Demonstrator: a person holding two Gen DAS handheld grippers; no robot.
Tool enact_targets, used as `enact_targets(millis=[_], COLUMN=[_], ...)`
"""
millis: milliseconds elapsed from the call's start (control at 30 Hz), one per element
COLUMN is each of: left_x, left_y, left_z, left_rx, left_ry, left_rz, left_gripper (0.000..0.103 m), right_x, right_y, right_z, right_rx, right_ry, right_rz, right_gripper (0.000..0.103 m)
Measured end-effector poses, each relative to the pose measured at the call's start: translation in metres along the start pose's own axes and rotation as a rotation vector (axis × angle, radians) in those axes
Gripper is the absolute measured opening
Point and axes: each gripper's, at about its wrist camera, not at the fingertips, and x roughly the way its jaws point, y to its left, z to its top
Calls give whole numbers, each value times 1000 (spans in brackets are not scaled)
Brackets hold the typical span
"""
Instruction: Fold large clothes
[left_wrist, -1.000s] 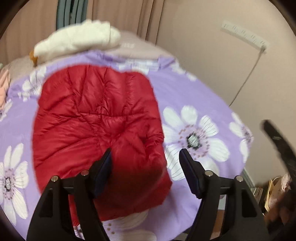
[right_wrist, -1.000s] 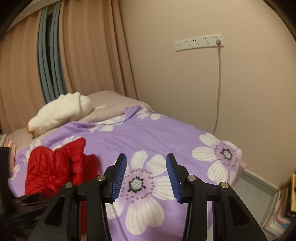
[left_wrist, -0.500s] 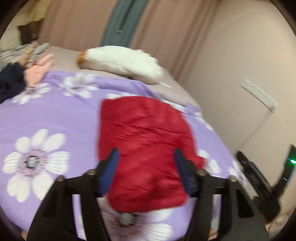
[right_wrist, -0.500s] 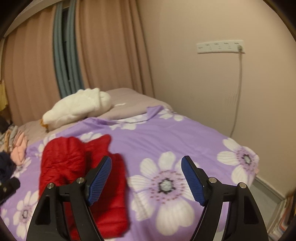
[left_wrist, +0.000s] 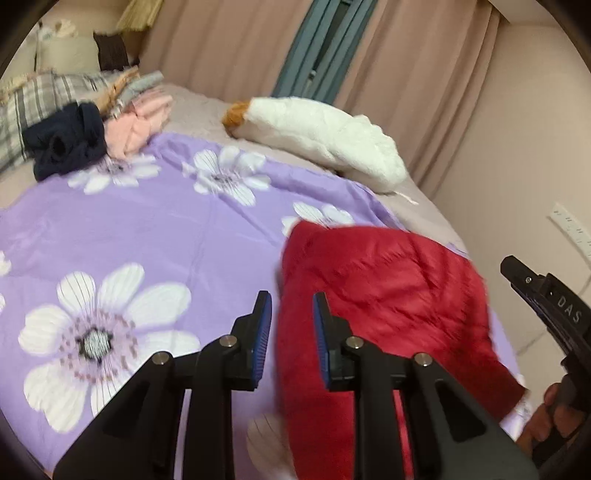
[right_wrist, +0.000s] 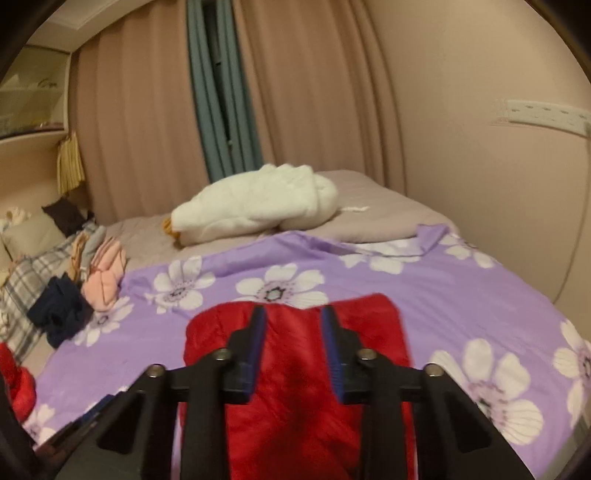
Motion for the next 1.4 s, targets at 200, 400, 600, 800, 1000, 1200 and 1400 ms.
enact_targets(millis=[200, 400, 600, 800, 1000, 1200, 1400], left_x=[49, 114, 136, 147, 149, 146, 139], left_y=[-9, -41, -62, -51, -58, -59, -60], left_z=[13, -21, -36, -41, -42, -44, -47], left_rx=[-2, 30, 140, 92, 113, 116, 120], left_ry=[14, 85, 16, 12, 4, -16, -65], left_rz=[-71, -70, 24, -5, 36, 65, 188], left_gripper=[21, 21, 21, 22, 24, 28, 49], right_x=[41, 87, 106, 110, 114, 113, 110], right_y=[-11, -40, -67, -64, -67, -70, -72], right_z=[-8, -44, -72, -78, -77, -77, -79], right_rx=[-12, -26, 26, 18, 25, 38, 53], right_ry=[70, 171, 149, 114, 105, 92, 66], right_rz=[-78, -200, -190, -204, -198, -179, -167], right_gripper=[26, 26, 26, 26, 26, 26, 26])
